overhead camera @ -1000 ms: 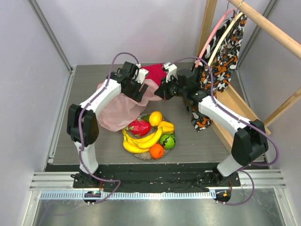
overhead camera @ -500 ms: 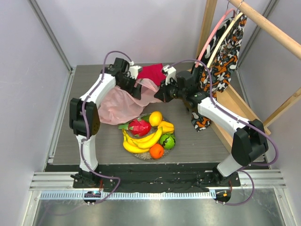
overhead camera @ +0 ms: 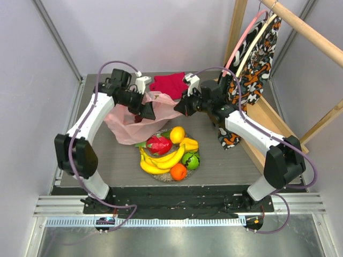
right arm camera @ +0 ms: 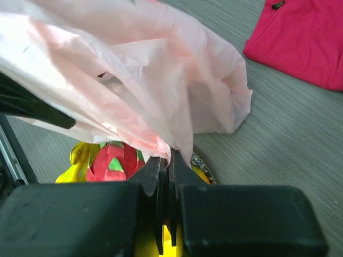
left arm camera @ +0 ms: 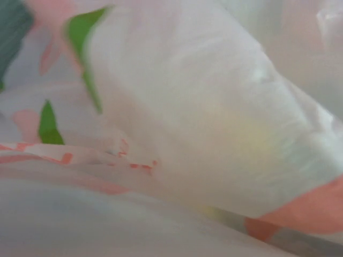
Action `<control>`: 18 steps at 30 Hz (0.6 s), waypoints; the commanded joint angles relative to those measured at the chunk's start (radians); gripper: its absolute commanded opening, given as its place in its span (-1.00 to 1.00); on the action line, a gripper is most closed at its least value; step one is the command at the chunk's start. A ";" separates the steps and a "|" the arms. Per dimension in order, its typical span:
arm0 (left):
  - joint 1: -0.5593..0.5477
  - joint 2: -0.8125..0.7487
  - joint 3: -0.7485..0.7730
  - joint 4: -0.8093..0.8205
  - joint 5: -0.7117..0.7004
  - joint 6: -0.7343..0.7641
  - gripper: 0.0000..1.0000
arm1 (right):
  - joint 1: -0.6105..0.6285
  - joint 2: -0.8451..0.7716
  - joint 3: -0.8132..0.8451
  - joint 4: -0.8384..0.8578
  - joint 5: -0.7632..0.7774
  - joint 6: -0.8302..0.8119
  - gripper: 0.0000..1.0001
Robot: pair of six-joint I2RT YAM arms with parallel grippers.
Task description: Take the fake fruits out of the plastic bag
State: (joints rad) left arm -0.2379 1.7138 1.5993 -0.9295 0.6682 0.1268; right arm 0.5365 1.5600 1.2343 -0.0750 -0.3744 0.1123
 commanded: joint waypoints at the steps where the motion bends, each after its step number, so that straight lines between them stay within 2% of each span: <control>1: -0.012 -0.076 0.002 0.149 -0.105 0.034 0.56 | -0.001 0.014 0.056 0.020 0.003 0.016 -0.98; 6: -0.021 -0.037 0.015 0.245 -0.246 0.132 0.42 | -0.004 0.028 0.105 0.052 -0.044 0.062 -0.98; 8: -0.026 -0.042 -0.036 0.299 -0.271 0.183 0.40 | -0.003 0.032 0.126 0.078 -0.083 0.098 -0.98; 9: -0.024 -0.057 -0.059 0.376 -0.289 0.195 0.39 | -0.003 0.037 0.146 0.107 -0.131 0.151 -0.98; 12: -0.028 -0.095 -0.189 0.551 -0.303 0.266 0.49 | -0.006 0.049 0.186 0.118 -0.161 0.235 -0.98; 18: -0.043 -0.062 -0.199 0.520 -0.321 0.324 0.50 | -0.004 0.109 0.289 0.118 -0.129 0.320 -0.98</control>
State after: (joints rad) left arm -0.2695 1.6684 1.3998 -0.5217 0.3782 0.3752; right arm 0.5335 1.6405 1.4307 -0.0196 -0.4973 0.3355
